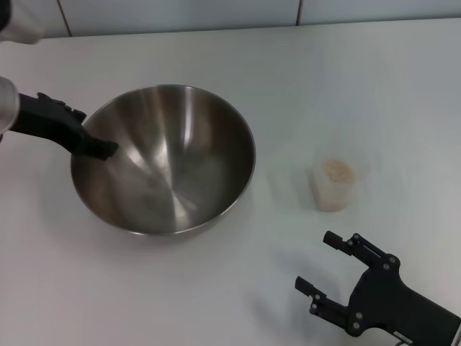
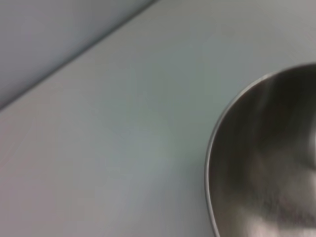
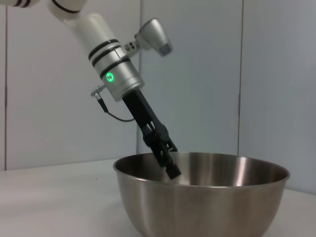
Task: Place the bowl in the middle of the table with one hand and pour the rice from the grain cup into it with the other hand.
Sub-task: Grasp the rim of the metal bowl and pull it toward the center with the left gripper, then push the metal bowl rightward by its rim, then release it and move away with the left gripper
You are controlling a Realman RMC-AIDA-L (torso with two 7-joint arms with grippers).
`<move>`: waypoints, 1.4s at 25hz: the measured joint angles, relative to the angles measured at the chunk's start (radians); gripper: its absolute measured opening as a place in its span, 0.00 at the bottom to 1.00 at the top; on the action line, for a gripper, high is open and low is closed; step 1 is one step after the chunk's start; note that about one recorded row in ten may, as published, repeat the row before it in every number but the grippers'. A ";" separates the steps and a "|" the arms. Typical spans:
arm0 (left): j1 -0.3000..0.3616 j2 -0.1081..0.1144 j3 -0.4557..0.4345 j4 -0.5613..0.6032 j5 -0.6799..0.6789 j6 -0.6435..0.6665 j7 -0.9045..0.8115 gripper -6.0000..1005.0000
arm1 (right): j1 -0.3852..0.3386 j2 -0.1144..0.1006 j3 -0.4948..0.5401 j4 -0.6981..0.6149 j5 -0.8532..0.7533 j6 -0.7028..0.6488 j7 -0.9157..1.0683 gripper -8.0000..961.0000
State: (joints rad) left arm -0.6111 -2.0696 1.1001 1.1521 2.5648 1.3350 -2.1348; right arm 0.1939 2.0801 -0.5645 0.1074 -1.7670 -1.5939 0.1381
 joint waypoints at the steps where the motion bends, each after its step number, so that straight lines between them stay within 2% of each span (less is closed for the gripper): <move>1: -0.021 0.000 0.001 -0.033 0.024 -0.004 -0.002 0.77 | 0.001 0.000 0.000 0.000 0.000 0.000 0.000 0.80; 6: -0.064 -0.001 0.011 -0.103 0.062 -0.033 0.000 0.77 | 0.002 0.000 0.000 0.000 0.000 0.000 0.000 0.80; 14: -0.067 -0.001 0.031 -0.077 0.064 -0.043 -0.003 0.76 | 0.005 0.000 0.002 0.000 0.000 0.000 0.000 0.80; 22: -0.067 0.001 0.042 -0.070 0.069 -0.036 0.005 0.54 | 0.007 0.000 0.002 0.000 0.000 0.000 0.000 0.80; 26: -0.068 0.003 0.052 -0.069 0.070 -0.036 0.006 0.33 | 0.010 0.000 0.002 0.000 0.000 0.000 0.000 0.80; 29: -0.087 0.007 0.043 -0.078 0.071 -0.011 0.018 0.27 | 0.012 0.000 0.001 0.000 0.000 0.000 0.000 0.80; 33: -0.130 0.009 -0.006 -0.108 0.080 0.039 0.043 0.19 | 0.014 0.000 0.002 0.000 0.000 0.000 0.000 0.80; 35: -0.163 0.013 -0.062 -0.125 0.084 0.082 0.060 0.15 | 0.014 0.000 0.002 0.000 -0.001 0.000 0.000 0.80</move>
State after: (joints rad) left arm -0.7739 -2.0562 1.0381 1.0273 2.6484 1.4170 -2.0746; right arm 0.2083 2.0801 -0.5630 0.1074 -1.7675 -1.5937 0.1379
